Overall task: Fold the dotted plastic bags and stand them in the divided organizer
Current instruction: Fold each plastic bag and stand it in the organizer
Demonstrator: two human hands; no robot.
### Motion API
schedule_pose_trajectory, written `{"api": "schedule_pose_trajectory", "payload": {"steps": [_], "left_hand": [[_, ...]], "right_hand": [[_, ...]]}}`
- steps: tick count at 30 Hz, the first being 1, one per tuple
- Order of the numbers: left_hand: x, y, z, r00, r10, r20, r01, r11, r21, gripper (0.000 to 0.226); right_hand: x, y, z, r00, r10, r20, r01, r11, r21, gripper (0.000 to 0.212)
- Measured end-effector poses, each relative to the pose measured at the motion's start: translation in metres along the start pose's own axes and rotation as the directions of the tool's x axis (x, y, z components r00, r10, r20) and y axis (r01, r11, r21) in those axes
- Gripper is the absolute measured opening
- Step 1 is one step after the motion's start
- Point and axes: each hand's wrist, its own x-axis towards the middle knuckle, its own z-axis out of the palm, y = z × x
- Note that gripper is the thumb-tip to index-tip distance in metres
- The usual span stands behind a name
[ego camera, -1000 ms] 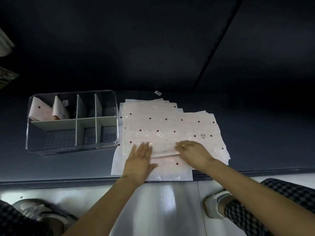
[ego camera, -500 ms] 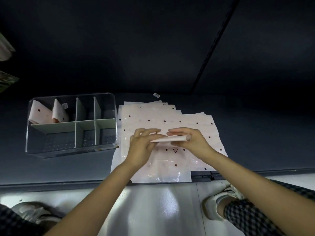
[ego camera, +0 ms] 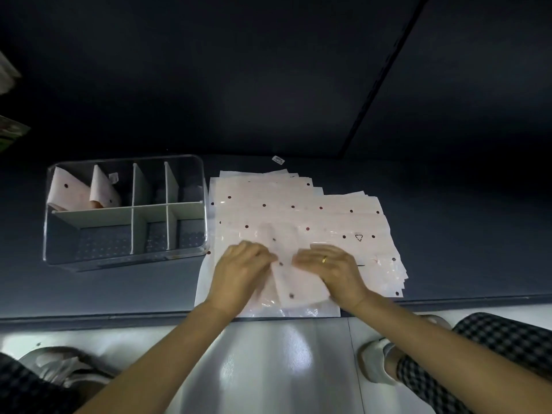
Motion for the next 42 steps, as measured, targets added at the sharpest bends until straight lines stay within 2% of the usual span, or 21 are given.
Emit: {"api": "schedule_pose_trajectory", "payload": {"steps": [3, 5, 7, 10, 12, 14, 16, 17, 19, 21, 22, 25, 32, 35, 36, 37, 39, 40, 41, 42], "left_hand": [[-0.032, -0.003, 0.012, 0.974, 0.134, 0.184, -0.147, 0.987, 0.062, 0.028], [-0.043, -0.003, 0.019, 0.951, 0.184, 0.25, -0.21, 0.974, 0.082, 0.025], [-0.049, -0.002, 0.022, 0.945, 0.211, 0.251, -0.238, 0.968, 0.082, 0.026], [-0.052, 0.002, 0.024, 0.943, 0.192, 0.272, -0.225, 0.97, 0.096, 0.04], [-0.05, 0.004, 0.025, 0.954, 0.133, 0.268, -0.164, 0.982, 0.096, 0.042], [-0.048, 0.009, 0.028, 0.964, 0.058, 0.261, -0.084, 0.992, 0.091, 0.03], [-0.046, 0.012, 0.033, 0.966, -0.052, 0.252, 0.024, 0.993, 0.112, 0.014], [-0.046, 0.012, 0.036, 0.959, -0.145, 0.243, 0.122, 0.987, 0.106, 0.013], [-0.045, 0.013, 0.042, 0.886, -0.395, 0.241, 0.397, 0.917, 0.045, 0.016], [-0.043, 0.013, 0.047, 0.758, -0.603, 0.249, 0.624, 0.781, -0.01, 0.021], [-0.043, 0.013, 0.05, 0.719, -0.653, 0.238, 0.672, 0.741, 0.002, 0.022], [-0.04, 0.017, 0.056, 0.657, -0.709, 0.256, 0.712, 0.695, 0.096, 0.025], [-0.037, 0.028, 0.06, 0.584, -0.789, 0.191, 0.769, 0.613, 0.182, 0.026], [-0.034, 0.034, 0.058, 0.585, -0.797, 0.151, 0.772, 0.604, 0.197, 0.019], [-0.034, 0.035, 0.057, 0.62, -0.773, 0.133, 0.752, 0.634, 0.182, 0.021], [-0.033, 0.035, 0.055, 0.689, -0.715, 0.121, 0.694, 0.698, 0.174, 0.024], [-0.03, 0.033, 0.057, 0.857, -0.484, 0.178, 0.451, 0.87, 0.198, 0.035], [-0.028, 0.031, 0.058, 0.894, -0.36, 0.266, 0.304, 0.925, 0.229, 0.042], [-0.025, 0.027, 0.06, 0.886, -0.288, 0.363, 0.201, 0.945, 0.257, 0.049], [-0.022, 0.022, 0.062, 0.85, -0.276, 0.45, 0.158, 0.946, 0.282, 0.055]], "right_hand": [[-0.025, -0.002, 0.017, 0.991, -0.069, 0.115, 0.074, 0.996, -0.042, 0.042], [-0.036, -0.002, 0.023, 0.982, -0.076, 0.175, 0.084, 0.996, -0.042, 0.043], [-0.04, -0.004, 0.026, 0.981, -0.035, 0.19, 0.042, 0.999, -0.03, 0.042], [-0.041, -0.005, 0.026, 0.973, 0.079, 0.215, -0.091, 0.995, 0.048, 0.042], [-0.039, -0.003, 0.022, 0.939, 0.191, 0.285, -0.24, 0.96, 0.145, 0.044], [-0.036, 0.0, 0.019, 0.878, 0.297, 0.375, -0.387, 0.902, 0.192, 0.042], [-0.033, 0.004, 0.022, 0.813, 0.416, 0.408, -0.508, 0.848, 0.148, 0.027], [-0.03, 0.004, 0.025, 0.779, 0.472, 0.412, -0.565, 0.814, 0.137, 0.019], [-0.022, 0.004, 0.029, 0.702, 0.559, 0.441, -0.674, 0.722, 0.158, 0.016], [-0.014, 0.004, 0.032, 0.627, 0.621, 0.471, -0.754, 0.635, 0.168, 0.037], [-0.011, 0.004, 0.034, 0.592, 0.652, 0.474, -0.788, 0.593, 0.167, 0.046], [-0.003, 0.007, 0.041, 0.516, 0.72, 0.464, -0.84, 0.531, 0.112, 0.043], [0.006, 0.007, 0.052, 0.446, 0.784, 0.431, -0.873, 0.488, 0.015, 0.041], [0.008, 0.006, 0.055, 0.418, 0.817, 0.398, -0.887, 0.462, -0.018, 0.047], [0.008, 0.006, 0.056, 0.405, 0.828, 0.389, -0.892, 0.451, -0.031, 0.048], [0.009, 0.005, 0.057, 0.39, 0.837, 0.384, -0.898, 0.438, -0.041, 0.049], [0.01, 0.005, 0.058, 0.369, 0.849, 0.379, -0.907, 0.417, -0.051, 0.048], [0.011, 0.005, 0.058, 0.362, 0.852, 0.378, -0.911, 0.41, -0.051, 0.049], [0.011, 0.004, 0.058, 0.359, 0.854, 0.377, -0.913, 0.406, -0.05, 0.049], [0.012, 0.004, 0.058, 0.358, 0.854, 0.376, -0.913, 0.405, -0.049, 0.049]]}}
